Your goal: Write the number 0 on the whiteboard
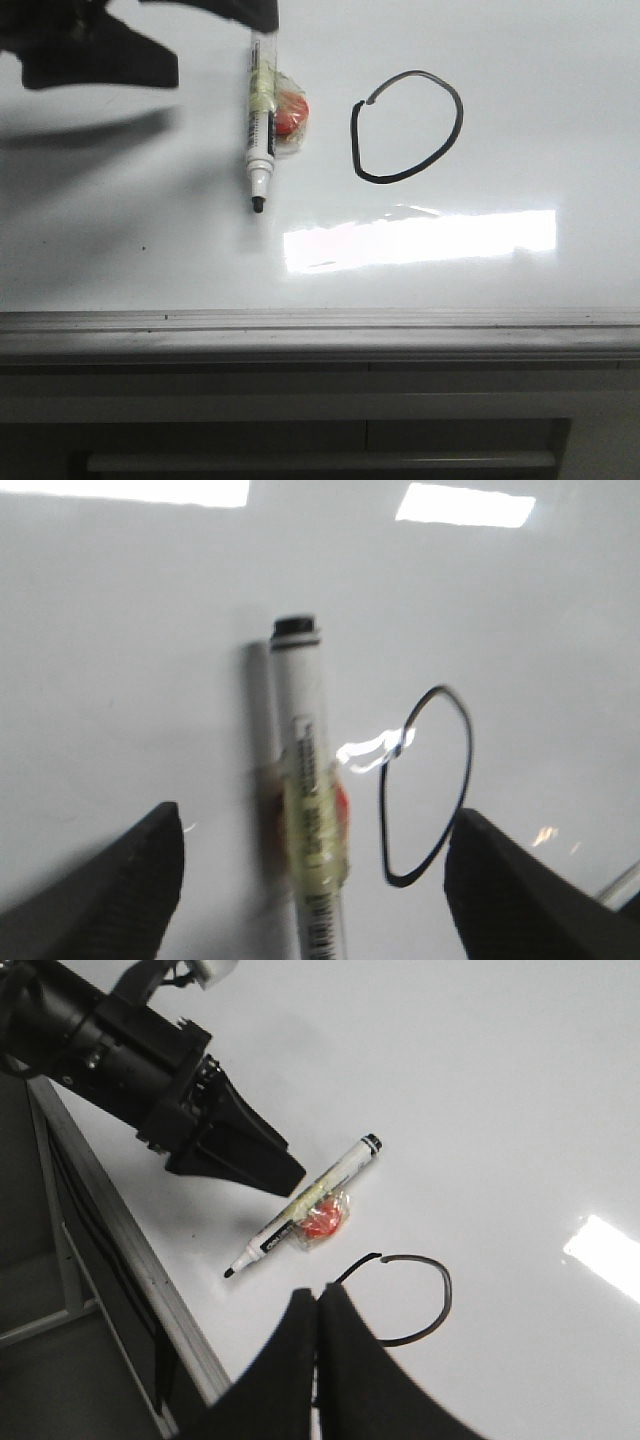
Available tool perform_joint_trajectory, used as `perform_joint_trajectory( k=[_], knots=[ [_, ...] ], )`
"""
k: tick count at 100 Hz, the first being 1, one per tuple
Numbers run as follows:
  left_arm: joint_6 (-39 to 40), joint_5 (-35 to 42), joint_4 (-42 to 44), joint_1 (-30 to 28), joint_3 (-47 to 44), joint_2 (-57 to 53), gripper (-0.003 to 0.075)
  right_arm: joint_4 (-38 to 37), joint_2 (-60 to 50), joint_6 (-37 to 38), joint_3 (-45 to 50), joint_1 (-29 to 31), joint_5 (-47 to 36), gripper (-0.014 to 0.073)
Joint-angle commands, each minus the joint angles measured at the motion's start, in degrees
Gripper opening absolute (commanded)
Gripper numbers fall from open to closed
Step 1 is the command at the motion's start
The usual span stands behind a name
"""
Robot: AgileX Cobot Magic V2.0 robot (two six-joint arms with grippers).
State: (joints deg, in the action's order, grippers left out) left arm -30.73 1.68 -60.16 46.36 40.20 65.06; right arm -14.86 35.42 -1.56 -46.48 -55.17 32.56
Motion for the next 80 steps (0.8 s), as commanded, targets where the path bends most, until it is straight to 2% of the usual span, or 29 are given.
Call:
perform_joint_trajectory(
  k=[1, 7, 23, 33, 42, 50, 65, 80],
  knots=[
    [-0.11, 2.22, 2.99, 0.04, 1.4, -5.37, 0.0425, -2.04, -1.39, 0.54, -1.45, 0.31, -4.71, -0.0067],
    [-0.11, 1.93, 5.31, 0.04, 0.86, -8.36, 0.0368, -2.2, -2.74, 0.54, -1.41, 0.31, -4.05, -0.0067],
    [-5.82, 0.01, 16.86, 0.04, -1.92, -17.78, 0.0113, -4.4, -9.8, 0.9, 3.54, 0.31, -3.88, -0.0067],
    [-7.78, -2.14, 22.82, 0.04, -5.22, -23.47, -0.0015, -9.91, -16.34, 6.2, 9.47, 0.31, -4.29, -0.0067],
    [-7.78, -2.69, 24.01, 0.04, -9.2, -27.32, -0.002, -15.7, -22.92, 12.38, 15.18, 0.31, -4.42, -0.0067],
    [-7.78, -2.58, 23.91, 0.04, -12.29, -29.56, -0.002, -17.69, -28.05, 16.44, 19.02, 0.31, -4.42, -0.0067],
    [-7.64, -2.78, 20.22, 0.04, -15.85, -30.26, -0.002, -17.69, -35.42, 17.17, 22.63, 0.31, -3.95, -0.0067],
    [-7.64, -3.39, 16.12, 0.04, -16.15, -30.26, -0.002, -17.69, -37.09, 17.17, 23.2, 0.31, -3.15, -0.0067]
  ],
)
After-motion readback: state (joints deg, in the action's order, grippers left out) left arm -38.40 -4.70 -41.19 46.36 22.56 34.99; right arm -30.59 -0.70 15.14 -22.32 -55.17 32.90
